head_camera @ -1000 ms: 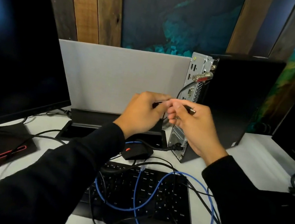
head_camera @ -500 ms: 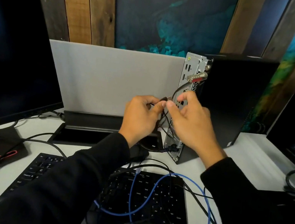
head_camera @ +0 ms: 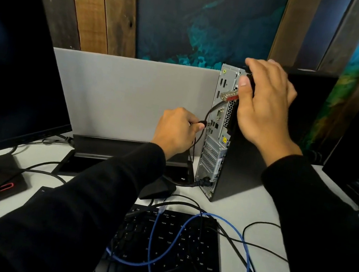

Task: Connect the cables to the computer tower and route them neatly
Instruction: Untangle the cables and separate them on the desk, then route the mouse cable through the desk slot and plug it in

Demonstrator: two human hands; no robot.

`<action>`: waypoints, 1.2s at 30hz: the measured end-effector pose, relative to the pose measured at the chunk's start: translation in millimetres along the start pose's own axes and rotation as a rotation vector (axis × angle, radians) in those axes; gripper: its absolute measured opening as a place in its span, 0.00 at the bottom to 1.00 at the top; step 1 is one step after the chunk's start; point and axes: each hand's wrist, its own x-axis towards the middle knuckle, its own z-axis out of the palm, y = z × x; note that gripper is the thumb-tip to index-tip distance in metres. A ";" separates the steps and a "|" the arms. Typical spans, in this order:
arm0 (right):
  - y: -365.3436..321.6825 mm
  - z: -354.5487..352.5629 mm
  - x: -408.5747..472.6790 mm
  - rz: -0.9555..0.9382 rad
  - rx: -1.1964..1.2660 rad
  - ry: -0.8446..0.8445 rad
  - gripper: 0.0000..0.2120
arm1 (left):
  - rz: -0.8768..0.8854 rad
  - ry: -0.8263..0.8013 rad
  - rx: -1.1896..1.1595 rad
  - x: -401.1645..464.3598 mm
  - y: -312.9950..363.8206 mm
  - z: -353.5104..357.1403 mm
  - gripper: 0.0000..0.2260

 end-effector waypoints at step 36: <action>-20.4 41.5 -152.1 -0.050 0.221 -0.005 0.12 | -0.320 0.004 -0.065 -38.5 -105.6 -53.3 0.15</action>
